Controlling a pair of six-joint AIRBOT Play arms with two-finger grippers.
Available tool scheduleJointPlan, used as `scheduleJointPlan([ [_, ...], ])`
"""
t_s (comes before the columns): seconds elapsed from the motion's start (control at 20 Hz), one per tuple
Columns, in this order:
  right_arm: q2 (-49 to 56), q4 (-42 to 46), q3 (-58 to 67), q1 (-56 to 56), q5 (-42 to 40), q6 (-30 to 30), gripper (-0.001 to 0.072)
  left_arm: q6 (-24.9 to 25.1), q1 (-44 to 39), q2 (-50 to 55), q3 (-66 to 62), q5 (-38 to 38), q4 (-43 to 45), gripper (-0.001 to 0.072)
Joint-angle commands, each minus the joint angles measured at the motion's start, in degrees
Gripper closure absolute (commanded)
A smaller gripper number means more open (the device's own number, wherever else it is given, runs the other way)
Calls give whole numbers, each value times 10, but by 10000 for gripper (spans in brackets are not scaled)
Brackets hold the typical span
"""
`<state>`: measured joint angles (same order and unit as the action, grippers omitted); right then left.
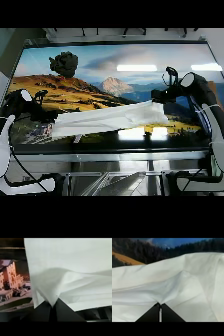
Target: Fold the shirts.
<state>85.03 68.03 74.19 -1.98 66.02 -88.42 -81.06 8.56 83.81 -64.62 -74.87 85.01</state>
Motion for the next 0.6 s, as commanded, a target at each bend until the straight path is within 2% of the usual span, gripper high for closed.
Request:
scheduleJointPlan([
  [0.0, 19, 4, 0, -8, 19, -8, 690, 0, 0, 16, -1, 43, 4, 692],
  [0.1, 30, 16, 0, -7, 16, -29, 690, 0, 0, 15, -1, 63, 4, 692],
  [0.35, 49, 14, 0, -7, 20, -31, 689, 1, 0, 14, -1, 97, -25, 691],
  [0.4, 49, 9, 0, -7, 20, -31, 658, 2, 0, 14, -1, 108, -43, 690],
  [0.45, 48, 2, 0, -7, 23, -31, 353, 4, 0, 14, -1, 122, -64, 552],
  [0.5, 46, -1, 1, -6, 31, -31, -8, 4, 0, 14, -1, 129, -82, 215],
  [0.55, 42, -1, 3, -6, 47, -27, 13, 4, 0, 15, -5, 128, -93, 25],
])
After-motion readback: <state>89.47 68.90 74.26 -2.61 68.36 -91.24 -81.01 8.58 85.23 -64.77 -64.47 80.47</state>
